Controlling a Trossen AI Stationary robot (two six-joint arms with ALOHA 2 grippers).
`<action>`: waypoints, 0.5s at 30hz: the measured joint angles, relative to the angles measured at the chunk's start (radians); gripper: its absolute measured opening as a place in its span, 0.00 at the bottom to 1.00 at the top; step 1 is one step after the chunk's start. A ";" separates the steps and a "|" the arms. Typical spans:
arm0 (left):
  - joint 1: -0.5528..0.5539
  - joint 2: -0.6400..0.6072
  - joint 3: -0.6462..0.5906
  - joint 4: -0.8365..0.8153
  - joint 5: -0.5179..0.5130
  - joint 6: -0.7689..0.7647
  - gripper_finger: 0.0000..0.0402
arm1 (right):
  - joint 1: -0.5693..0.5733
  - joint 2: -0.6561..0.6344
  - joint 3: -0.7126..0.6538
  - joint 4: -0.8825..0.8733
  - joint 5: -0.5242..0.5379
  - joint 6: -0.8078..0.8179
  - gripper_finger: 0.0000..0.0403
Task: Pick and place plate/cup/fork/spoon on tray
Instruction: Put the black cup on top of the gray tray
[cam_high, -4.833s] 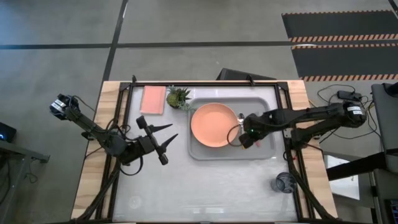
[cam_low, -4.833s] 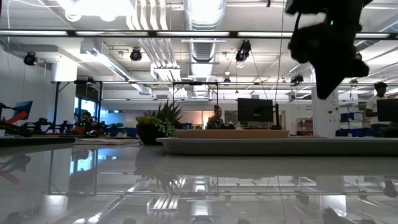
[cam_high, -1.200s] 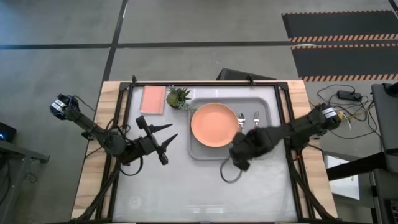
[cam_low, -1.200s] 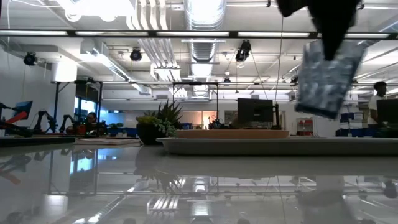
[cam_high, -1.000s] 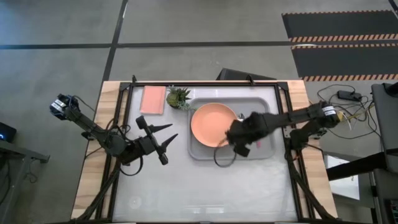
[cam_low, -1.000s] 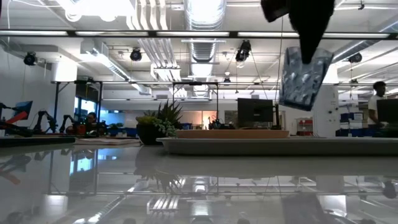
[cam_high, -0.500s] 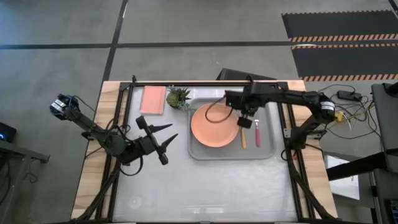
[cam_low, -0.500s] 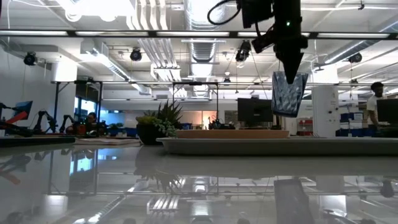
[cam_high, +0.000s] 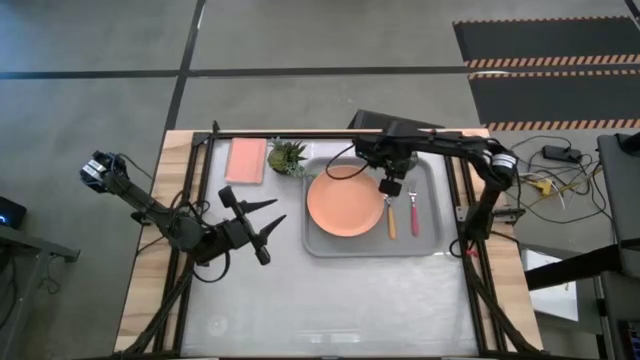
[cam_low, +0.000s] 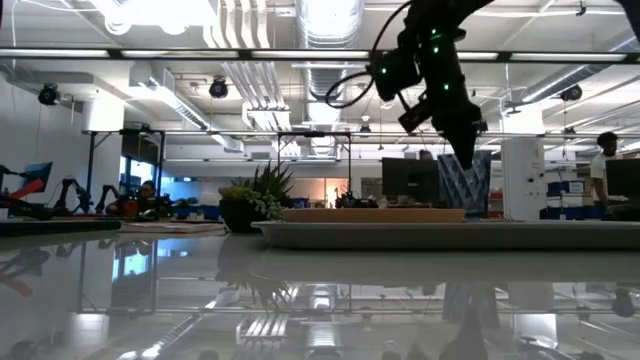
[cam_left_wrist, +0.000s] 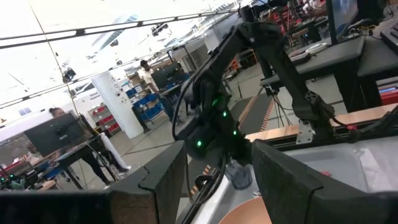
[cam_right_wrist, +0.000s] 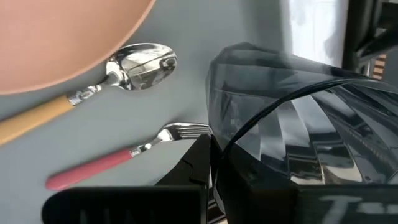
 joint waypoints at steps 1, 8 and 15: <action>0.000 0.000 0.000 0.000 0.000 0.000 0.42 | -0.004 0.012 0.000 0.001 0.000 -0.009 0.02; 0.000 0.000 0.000 0.000 0.000 0.000 0.42 | -0.028 0.065 0.000 0.001 0.001 -0.028 0.02; 0.000 0.000 0.000 0.000 0.000 0.000 0.42 | -0.031 0.061 0.000 0.035 0.003 -0.020 0.06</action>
